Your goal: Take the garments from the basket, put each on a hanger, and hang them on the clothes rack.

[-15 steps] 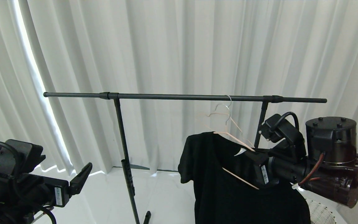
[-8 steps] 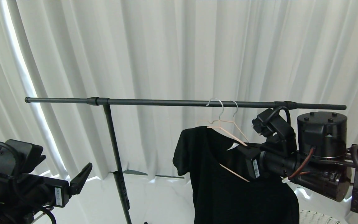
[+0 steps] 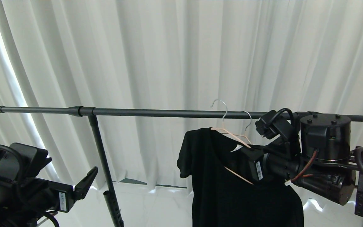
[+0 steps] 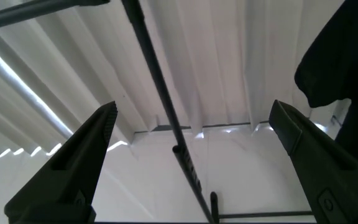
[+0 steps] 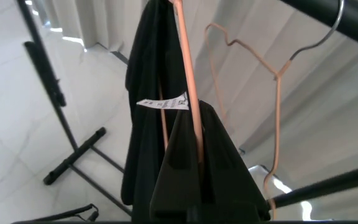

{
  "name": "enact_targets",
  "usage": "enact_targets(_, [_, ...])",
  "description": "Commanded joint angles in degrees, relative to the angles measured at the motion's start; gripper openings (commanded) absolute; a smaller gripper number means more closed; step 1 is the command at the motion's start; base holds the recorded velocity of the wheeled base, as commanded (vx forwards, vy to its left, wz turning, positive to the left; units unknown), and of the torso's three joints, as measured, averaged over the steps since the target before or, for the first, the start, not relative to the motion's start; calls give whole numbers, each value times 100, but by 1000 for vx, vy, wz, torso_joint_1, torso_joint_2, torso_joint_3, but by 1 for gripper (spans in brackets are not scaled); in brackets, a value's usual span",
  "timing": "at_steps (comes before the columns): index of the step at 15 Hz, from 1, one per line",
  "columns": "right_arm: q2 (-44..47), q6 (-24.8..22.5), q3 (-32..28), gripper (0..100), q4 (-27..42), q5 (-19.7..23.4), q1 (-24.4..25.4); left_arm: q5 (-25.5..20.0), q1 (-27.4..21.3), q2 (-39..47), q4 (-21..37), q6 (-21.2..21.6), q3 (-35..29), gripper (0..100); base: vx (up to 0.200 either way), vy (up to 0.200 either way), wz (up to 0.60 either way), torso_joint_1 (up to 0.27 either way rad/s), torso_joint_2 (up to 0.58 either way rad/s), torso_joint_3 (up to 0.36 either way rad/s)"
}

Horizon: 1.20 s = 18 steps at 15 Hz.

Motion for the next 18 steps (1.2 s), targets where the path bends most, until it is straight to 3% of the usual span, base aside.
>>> enact_targets(1, [15, 1, -17, 0, 4, 0, -14, 3, -18, 12, 0, 2, -2, 100, 0, 0, 0, 0, 0, 0])
enact_targets(5, [446, 1, -439, 0, 4, 0, -287, 3, -18, -6, 0, 28, -11, 100, 0, 0, 0, 0, 0, 0])
enact_targets(13, [1501, -34, -1036, 0, 4, 0, -287, 47, -264, -67, 0, 63, -20, 100, 0, 0, 0, 0, 0, 0])
enact_targets(18, [1615, -52, -1247, 0, 13, 0, -287, 47, -264, -67, 0, 63, -2, 100, 0, 0, 0, 0, 0, 0])
